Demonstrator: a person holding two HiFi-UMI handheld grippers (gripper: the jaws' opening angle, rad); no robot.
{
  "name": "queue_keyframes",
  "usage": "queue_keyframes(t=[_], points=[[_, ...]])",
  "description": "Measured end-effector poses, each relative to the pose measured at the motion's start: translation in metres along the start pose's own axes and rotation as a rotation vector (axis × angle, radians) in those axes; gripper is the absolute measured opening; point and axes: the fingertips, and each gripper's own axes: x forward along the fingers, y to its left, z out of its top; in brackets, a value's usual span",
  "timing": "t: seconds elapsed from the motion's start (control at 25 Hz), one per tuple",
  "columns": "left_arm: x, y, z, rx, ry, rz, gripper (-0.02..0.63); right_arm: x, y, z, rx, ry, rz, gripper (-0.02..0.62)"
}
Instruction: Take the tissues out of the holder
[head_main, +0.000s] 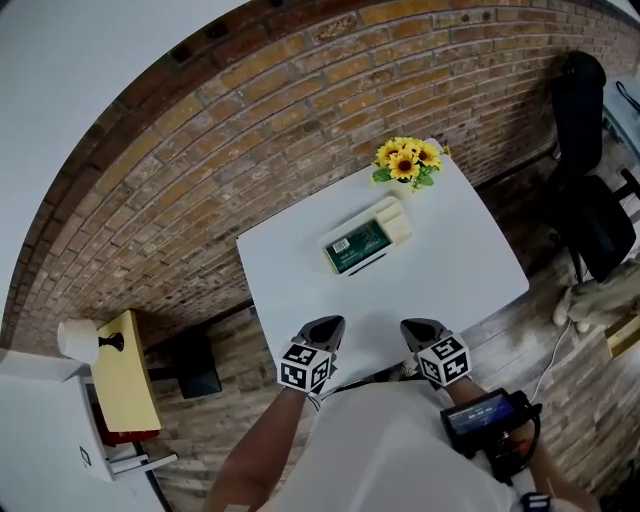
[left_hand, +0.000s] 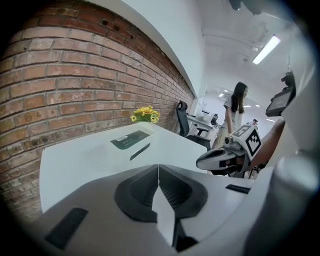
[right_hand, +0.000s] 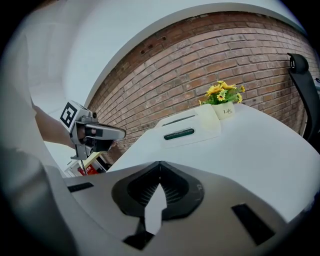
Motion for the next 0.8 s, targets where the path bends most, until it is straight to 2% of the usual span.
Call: queue_keyframes(t=[0.2,0.4,0.8], points=[[0.005,0.015,0.005,0.038,0.018,-0.025,0.009,0.004,0.004,0.002,0.028,-0.009,-0.029,0.006],[0.021,0.032,0.027,0.119,0.034,-0.044,0.009,0.006,0.002,0.006,0.052,-0.027,-0.058,0.006],[0.064,0.051,0.065,0.224,0.077,-0.089,0.009,0.003,-0.015,0.009,0.109,-0.058,-0.116,0.006]])
